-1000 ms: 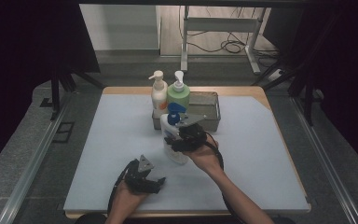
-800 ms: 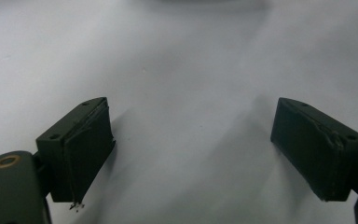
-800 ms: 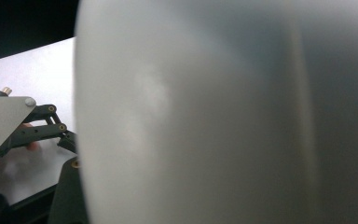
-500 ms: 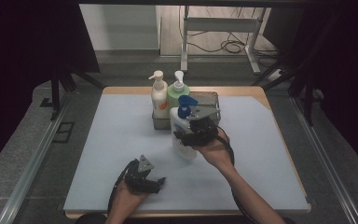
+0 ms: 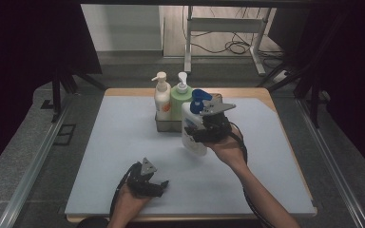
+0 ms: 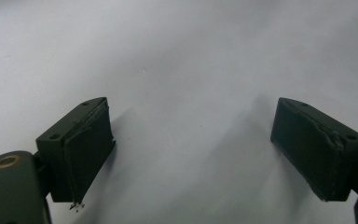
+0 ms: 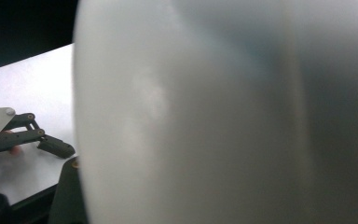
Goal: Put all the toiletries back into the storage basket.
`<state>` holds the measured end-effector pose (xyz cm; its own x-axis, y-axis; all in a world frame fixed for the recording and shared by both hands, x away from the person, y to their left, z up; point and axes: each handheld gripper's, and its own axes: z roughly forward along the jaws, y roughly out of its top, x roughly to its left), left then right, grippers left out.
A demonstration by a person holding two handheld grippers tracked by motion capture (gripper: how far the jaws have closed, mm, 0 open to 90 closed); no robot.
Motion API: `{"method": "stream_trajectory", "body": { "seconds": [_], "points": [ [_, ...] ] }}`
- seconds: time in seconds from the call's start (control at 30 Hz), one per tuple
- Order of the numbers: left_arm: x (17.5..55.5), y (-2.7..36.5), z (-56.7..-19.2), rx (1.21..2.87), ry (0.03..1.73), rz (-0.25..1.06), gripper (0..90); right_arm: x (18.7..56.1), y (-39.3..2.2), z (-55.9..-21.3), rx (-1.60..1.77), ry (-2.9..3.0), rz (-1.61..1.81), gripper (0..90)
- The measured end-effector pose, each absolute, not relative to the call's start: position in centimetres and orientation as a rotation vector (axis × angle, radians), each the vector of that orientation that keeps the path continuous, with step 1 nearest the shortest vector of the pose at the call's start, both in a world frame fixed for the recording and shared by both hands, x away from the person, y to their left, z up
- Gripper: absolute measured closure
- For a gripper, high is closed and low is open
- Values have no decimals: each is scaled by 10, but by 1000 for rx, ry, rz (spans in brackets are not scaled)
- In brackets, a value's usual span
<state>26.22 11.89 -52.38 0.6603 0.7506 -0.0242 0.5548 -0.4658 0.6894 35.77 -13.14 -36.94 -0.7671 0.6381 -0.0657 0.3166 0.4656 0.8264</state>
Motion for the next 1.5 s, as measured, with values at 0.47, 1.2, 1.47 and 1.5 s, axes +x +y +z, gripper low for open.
{"method": "stream_trajectory", "body": {
  "seconds": [0.47, 1.2, 1.47, 1.5],
  "points": [
    [262, 119, -524, 2194, 1005, 371, 123, 371, -155, -352, 874, 2289, 1209, 374],
    [262, 119, -524, 2194, 1005, 371, 123, 396, -177, -339, 946, 2166, 1188, 376],
    [262, 119, -524, 2194, 1005, 371, 123, 409, -180, -337, 973, 2133, 1178, 376],
    [262, 119, -524, 2194, 1004, 371, 123, 410, -180, -338, 978, 2131, 1175, 376]
  ]
}}
